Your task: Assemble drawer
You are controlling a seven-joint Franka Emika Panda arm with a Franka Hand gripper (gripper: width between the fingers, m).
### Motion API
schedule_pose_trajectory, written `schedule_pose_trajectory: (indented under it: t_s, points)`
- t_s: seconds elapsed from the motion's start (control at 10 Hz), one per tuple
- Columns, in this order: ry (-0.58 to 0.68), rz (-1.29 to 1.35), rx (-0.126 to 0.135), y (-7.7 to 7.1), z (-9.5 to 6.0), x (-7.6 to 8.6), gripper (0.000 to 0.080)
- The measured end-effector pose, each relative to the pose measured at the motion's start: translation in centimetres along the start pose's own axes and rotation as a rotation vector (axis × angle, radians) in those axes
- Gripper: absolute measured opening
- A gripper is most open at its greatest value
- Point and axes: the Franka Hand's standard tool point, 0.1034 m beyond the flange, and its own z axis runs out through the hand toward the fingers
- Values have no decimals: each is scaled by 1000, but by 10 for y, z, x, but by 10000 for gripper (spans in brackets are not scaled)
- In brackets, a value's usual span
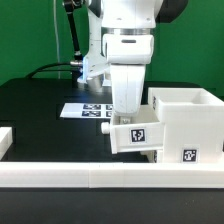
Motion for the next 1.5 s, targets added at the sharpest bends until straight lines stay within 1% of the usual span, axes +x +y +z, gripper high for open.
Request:
schedule_pose_trajectory:
  t_s: [0.3, 0.6, 0.7, 1.0, 1.3, 1.5]
  points:
    - [0, -1, -1, 0, 0, 0, 44]
    - [-12, -37, -22, 3, -1, 2, 44]
    - [-12, -33, -25, 3, -1, 0, 44]
    - [-12, -32, -24, 3, -1, -1, 44]
    - [-30, 0, -22, 2, 0, 4, 44]
    - [-42, -10, -29, 2, 0, 4, 44]
